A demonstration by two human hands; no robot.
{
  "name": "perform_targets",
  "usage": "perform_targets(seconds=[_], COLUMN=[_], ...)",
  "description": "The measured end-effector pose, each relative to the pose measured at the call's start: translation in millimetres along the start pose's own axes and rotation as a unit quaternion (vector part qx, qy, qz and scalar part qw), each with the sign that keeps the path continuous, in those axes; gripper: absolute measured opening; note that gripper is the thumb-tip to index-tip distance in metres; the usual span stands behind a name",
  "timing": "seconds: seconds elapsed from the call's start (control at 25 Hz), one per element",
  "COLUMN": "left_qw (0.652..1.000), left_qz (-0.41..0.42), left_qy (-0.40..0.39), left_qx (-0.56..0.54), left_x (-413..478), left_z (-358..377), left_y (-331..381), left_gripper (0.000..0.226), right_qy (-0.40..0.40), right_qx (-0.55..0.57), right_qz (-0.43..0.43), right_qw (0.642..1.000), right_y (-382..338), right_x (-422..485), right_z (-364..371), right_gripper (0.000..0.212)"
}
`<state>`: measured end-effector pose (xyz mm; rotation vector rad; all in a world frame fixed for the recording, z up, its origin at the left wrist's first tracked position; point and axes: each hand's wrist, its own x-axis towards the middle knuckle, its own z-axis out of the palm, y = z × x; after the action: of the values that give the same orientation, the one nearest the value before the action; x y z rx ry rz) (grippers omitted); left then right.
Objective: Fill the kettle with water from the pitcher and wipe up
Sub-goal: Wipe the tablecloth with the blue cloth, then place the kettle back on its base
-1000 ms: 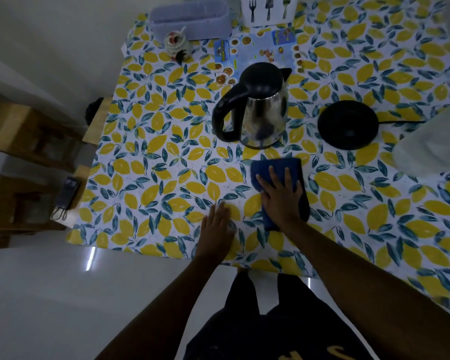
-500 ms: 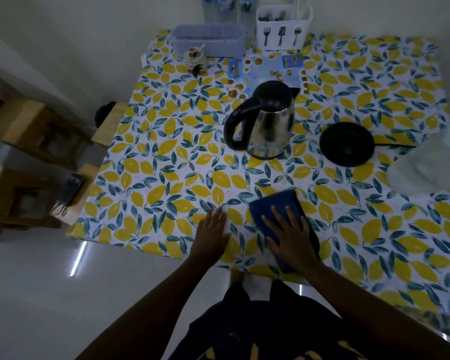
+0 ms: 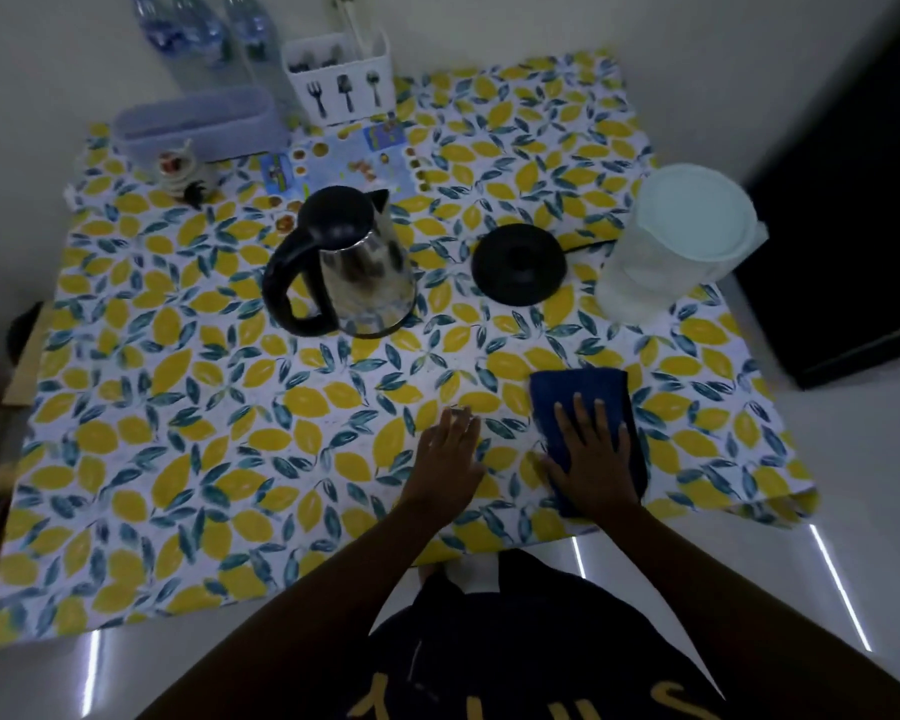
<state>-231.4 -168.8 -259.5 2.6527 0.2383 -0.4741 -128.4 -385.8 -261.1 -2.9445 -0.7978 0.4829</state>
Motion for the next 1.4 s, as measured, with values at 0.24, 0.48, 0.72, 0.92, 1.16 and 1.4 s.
perform_targets(seconds=[0.24, 0.48, 0.72, 0.92, 1.16, 1.4], left_qw=[0.999, 0.996, 0.97, 0.912, 0.929, 0.92], left_qz=[-0.032, -0.063, -0.047, -0.083, -0.151, -0.16], left_qy=[0.005, 0.062, 0.236, 0.401, 0.321, 0.296], left_qx=[0.024, 0.025, -0.014, -0.018, -0.109, -0.203], left_x=[-5, -7, -13, -5, 18, 28], left_z=[0, -20, -93, -184, -234, -237], left_y=[8, 0, -37, -79, -118, -134], left_gripper=[0.07, 0.067, 0.058, 0.049, 0.056, 0.041], right_qy=[-0.008, 0.066, 0.155, 0.172, 0.097, 0.119], right_qx=[0.025, 0.102, 0.167, 0.12, -0.006, 0.088], right_qz=[-0.025, -0.113, -0.198, -0.264, -0.294, -0.283], right_qw=[0.999, 0.986, 0.953, 0.942, 0.951, 0.947], right_y=[2, -29, -111, -176, -223, -232], right_x=[3, 32, 100, 161, 210, 208], right_z=[-2, -20, -92, -160, -190, -177], right_gripper=[0.083, 0.06, 0.072, 0.095, 0.108, 0.1])
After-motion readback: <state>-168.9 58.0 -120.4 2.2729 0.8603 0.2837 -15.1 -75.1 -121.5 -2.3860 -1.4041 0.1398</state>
